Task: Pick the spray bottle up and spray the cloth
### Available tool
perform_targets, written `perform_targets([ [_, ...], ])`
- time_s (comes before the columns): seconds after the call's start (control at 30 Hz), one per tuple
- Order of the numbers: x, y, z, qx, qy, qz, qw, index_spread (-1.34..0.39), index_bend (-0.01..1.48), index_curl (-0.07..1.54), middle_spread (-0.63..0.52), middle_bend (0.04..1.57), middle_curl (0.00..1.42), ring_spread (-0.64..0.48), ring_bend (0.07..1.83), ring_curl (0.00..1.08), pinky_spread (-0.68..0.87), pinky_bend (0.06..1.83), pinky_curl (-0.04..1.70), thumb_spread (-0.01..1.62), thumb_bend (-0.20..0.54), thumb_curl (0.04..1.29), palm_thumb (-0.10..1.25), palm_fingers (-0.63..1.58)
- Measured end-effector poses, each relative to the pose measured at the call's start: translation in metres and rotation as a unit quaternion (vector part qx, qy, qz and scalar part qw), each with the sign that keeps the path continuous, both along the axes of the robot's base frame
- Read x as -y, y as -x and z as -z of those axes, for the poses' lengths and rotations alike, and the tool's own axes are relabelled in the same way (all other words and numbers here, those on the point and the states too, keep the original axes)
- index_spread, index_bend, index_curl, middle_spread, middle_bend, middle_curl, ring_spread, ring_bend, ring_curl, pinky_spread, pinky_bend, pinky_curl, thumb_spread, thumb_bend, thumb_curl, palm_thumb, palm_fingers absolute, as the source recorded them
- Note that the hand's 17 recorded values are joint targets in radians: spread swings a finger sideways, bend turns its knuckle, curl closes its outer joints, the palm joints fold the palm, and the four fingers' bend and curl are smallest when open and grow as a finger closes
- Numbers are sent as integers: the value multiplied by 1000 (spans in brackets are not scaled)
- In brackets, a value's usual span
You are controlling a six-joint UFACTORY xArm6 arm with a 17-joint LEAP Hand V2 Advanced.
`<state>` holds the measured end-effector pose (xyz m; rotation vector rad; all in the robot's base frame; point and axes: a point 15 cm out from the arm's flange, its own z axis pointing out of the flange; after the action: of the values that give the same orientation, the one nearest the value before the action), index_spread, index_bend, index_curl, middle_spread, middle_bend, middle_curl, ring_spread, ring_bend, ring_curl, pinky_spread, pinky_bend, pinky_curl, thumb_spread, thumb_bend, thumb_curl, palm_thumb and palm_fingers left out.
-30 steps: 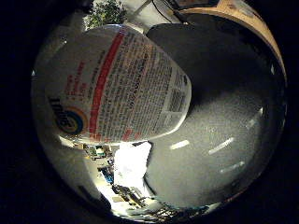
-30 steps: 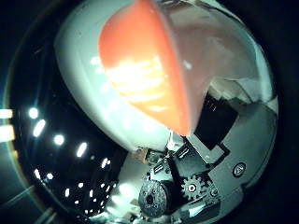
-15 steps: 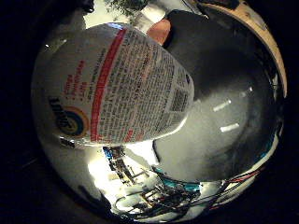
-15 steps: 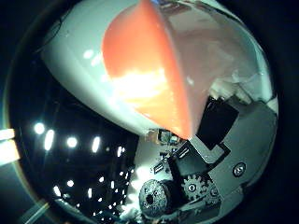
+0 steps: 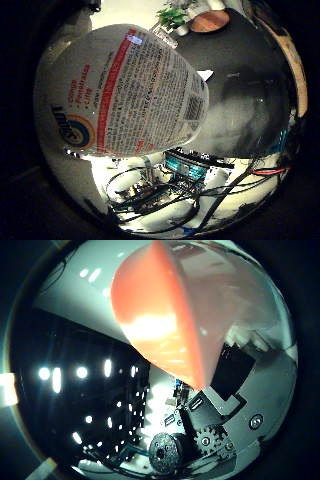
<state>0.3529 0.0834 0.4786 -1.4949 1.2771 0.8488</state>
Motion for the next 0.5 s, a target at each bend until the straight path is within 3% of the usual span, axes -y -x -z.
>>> perform_targets([
  [0.07,-26,11,2,-1,-2,-20,1000,-266,1154,630,-176,1328,665,-214,1437,568,-287,1270,708,626,-14,1084,1043,1228],
  [0.2,-70,5,-11,25,-29,-22,999,-269,1147,631,-179,1326,665,-211,1443,567,-287,1268,713,626,-17,1089,1035,1227],
  [0.5,-129,-1,-19,-18,-122,-29,992,-273,1144,635,-179,1324,665,-207,1447,561,-289,1262,720,618,-16,1099,1033,1229],
])
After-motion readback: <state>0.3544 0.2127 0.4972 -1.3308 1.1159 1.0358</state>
